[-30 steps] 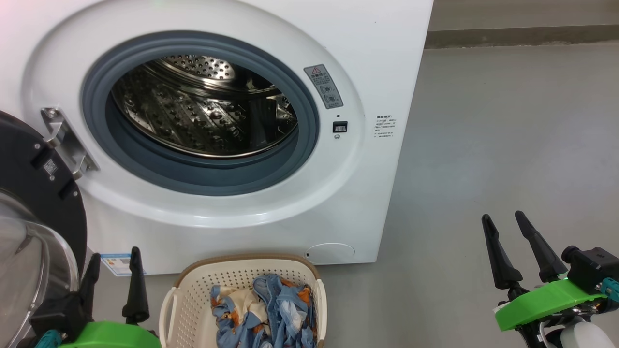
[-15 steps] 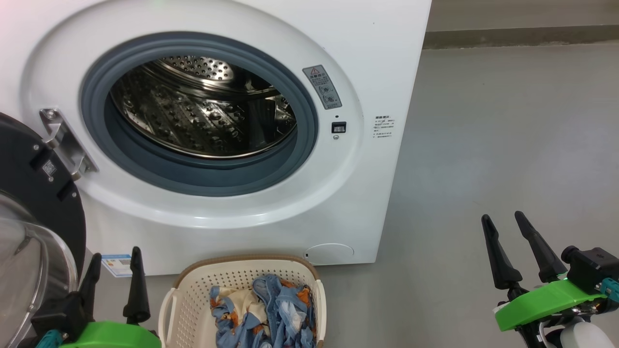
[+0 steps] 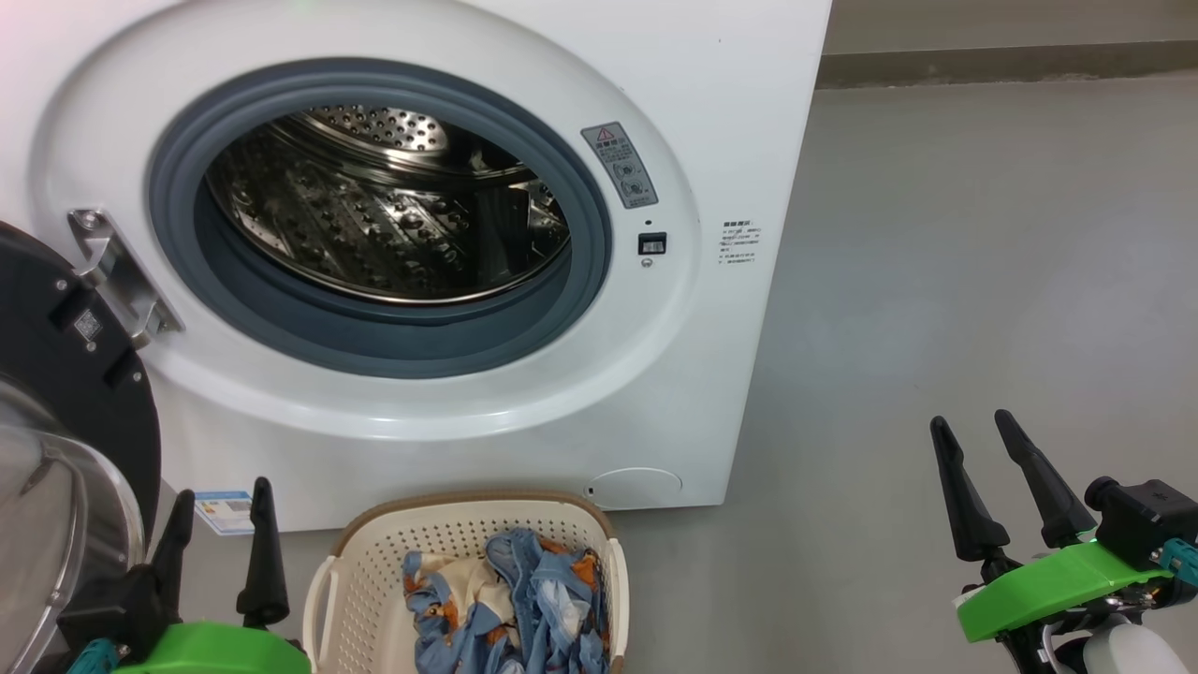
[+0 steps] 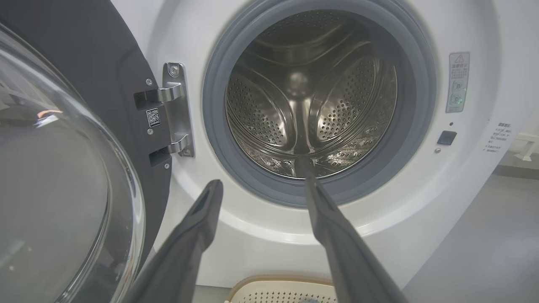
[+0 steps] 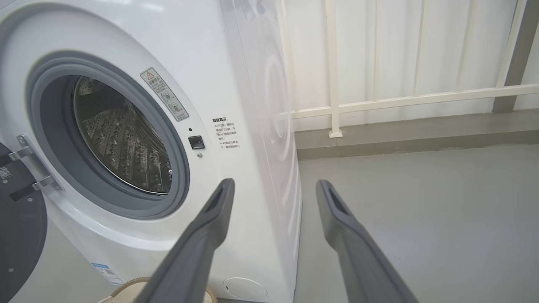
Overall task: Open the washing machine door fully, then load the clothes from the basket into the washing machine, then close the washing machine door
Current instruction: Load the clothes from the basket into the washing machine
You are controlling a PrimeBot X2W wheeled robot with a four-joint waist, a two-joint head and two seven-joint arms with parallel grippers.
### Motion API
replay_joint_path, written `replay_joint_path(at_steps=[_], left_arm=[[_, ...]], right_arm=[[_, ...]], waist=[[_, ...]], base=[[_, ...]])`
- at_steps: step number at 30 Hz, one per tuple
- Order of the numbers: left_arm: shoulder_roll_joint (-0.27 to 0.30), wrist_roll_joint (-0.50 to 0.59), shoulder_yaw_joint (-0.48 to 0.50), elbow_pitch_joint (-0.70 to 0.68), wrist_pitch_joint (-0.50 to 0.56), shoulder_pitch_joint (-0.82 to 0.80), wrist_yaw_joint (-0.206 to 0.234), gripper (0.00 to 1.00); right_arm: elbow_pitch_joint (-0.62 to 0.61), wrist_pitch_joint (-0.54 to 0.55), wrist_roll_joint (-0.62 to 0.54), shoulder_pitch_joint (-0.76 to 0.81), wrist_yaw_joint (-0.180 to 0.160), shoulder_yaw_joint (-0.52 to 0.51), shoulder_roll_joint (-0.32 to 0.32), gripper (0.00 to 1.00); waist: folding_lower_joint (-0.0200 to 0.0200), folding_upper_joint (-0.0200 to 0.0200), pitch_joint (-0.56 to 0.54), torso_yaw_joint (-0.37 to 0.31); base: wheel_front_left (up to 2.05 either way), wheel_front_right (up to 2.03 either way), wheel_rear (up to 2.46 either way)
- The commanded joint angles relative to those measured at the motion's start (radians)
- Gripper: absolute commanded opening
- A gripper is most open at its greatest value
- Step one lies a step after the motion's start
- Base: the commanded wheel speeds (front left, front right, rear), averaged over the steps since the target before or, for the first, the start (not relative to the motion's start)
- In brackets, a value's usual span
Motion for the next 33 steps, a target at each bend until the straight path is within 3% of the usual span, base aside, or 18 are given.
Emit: replay_joint_path(at_steps=[1, 33], left_arm=[[0.016, 0.013, 0.039, -0.021, -0.006, -0.038, -0.002, 1.0], [0.025, -0.017, 0.0, 0.047, 0.002, -0.123, -0.035, 1.0]], right_arm=[[-0.02, -0.012, 0.002, -0.008, 0.008, 0.025, -0.009, 1.0], [-0.025, -0.012, 0.009, -0.082, 0.008, 0.031, 0.01, 1.0]], waist=[[0.0, 0.0, 0.003, -0.002], [0.0, 0.0, 0.216, -0.063]], base=[[0.0, 0.0, 0.0], [0.0, 0.0, 0.0]])
